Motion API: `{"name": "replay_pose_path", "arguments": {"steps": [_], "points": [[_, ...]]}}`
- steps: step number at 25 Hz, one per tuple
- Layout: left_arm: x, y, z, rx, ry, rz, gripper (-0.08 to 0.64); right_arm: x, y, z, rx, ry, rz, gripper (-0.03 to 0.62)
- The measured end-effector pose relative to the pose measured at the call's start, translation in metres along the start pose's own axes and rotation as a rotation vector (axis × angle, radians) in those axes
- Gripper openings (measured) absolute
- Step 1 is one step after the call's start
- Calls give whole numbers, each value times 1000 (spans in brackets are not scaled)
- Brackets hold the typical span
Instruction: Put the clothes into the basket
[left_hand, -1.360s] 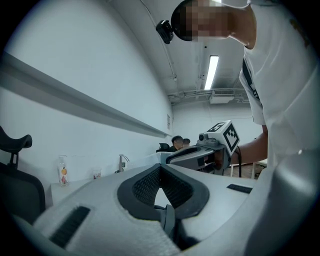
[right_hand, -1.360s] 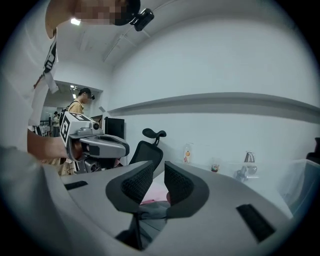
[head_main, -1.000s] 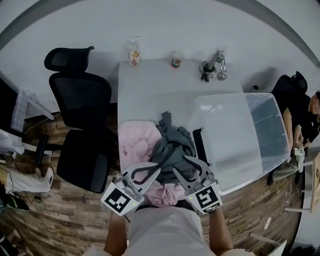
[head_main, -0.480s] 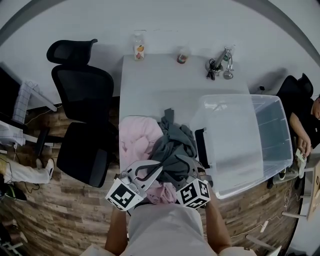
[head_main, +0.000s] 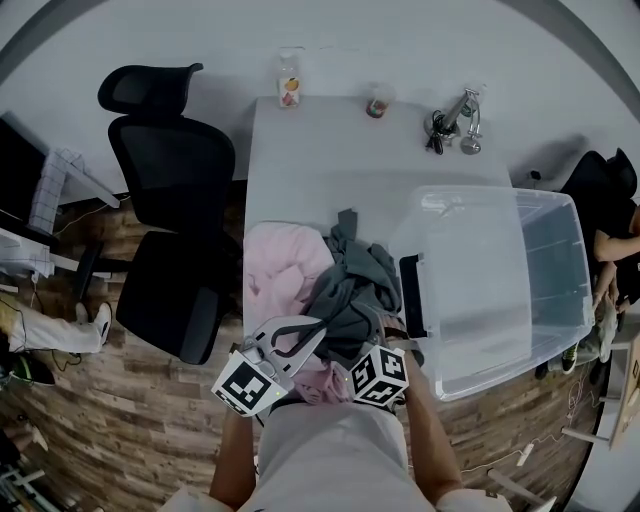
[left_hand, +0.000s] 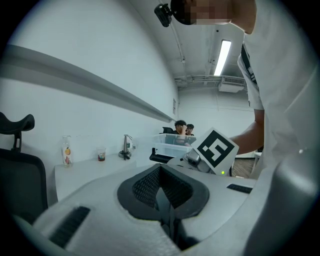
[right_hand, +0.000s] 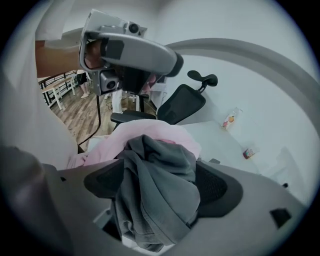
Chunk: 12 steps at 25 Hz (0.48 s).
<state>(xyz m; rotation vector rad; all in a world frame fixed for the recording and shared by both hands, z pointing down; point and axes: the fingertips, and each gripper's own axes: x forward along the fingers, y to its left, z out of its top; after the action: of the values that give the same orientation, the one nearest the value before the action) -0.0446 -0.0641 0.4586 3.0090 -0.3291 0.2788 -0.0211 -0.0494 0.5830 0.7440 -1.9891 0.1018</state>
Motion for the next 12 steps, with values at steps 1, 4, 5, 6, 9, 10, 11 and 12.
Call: {"name": "replay_pose_path", "arguments": {"steps": [1,4,5,6,9,10,11,12], "points": [[1,0,-2,18,4,-8,2,5,1,-5,-3,16,10,441],[2,1,-7,31,12,-18,2,17,7,-14,-18,50,43,468],[1,2,-7,21,14,-15,2,21,10,-16,-24,56,52,474],[2,3,-8,5,16,-9,1,25,11,-19,-28,65,54,485],[2,3,-12,1,23,-13,2,35,13,-27,-15,87,53,506],[3,3,-14,13,25,-21,2,37,13,-29,-6,88,53,509],[3,3,-15,17,29,-26,1,40,12,-30,0,88,53,514],[3,4,-17,16,32,-30,2,43,12,-31,3,91,52,516]]}}
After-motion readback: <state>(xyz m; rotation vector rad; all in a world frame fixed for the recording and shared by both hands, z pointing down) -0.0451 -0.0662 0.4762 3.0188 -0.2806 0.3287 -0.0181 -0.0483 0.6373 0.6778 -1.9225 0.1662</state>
